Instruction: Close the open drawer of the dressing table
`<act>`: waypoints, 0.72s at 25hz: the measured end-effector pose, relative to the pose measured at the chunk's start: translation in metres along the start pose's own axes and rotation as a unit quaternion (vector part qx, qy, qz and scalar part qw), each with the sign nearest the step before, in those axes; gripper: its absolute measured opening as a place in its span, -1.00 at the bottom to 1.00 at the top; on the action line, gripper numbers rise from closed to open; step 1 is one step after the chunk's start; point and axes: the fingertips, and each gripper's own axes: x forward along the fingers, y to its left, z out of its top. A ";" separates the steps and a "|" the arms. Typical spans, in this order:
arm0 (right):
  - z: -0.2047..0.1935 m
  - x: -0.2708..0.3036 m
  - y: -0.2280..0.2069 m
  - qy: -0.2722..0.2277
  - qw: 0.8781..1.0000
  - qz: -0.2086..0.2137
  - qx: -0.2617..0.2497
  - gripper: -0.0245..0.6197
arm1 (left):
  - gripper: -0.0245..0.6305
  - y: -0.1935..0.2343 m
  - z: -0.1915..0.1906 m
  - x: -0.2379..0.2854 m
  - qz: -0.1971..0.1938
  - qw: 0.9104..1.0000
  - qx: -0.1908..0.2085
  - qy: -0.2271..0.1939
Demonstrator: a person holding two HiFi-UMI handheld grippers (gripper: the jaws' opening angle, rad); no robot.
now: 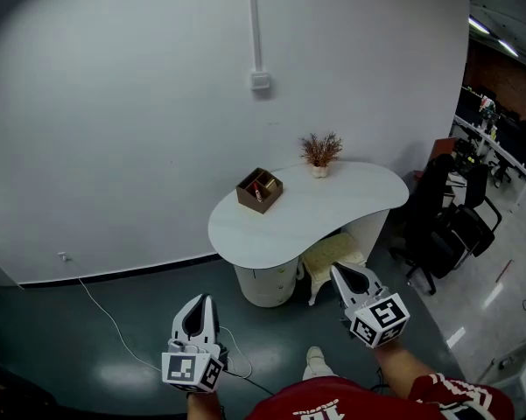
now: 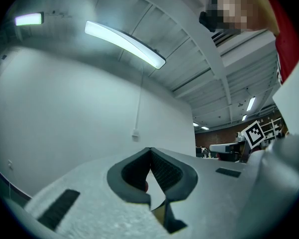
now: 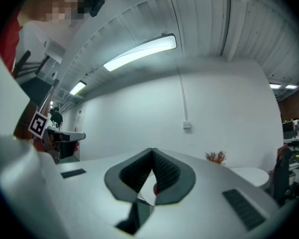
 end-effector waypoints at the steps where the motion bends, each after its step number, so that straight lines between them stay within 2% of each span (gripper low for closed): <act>1: 0.001 0.001 0.002 -0.003 1.000 0.003 -0.002 -0.91 | -0.92 -0.001 0.000 -0.001 0.000 1.000 0.002 0.001; 7: 0.005 0.008 0.011 -0.019 1.000 0.024 -0.004 -0.91 | -0.92 -0.002 -0.005 -0.010 0.007 1.000 0.005 0.011; 12: 0.012 0.005 0.007 -0.030 1.000 0.010 0.000 -0.91 | -0.92 -0.001 -0.006 -0.014 0.012 1.000 0.006 0.014; 18: 0.002 0.002 0.005 -0.018 1.000 0.004 0.004 -0.91 | -0.92 -0.006 -0.007 -0.012 0.005 1.000 0.009 0.018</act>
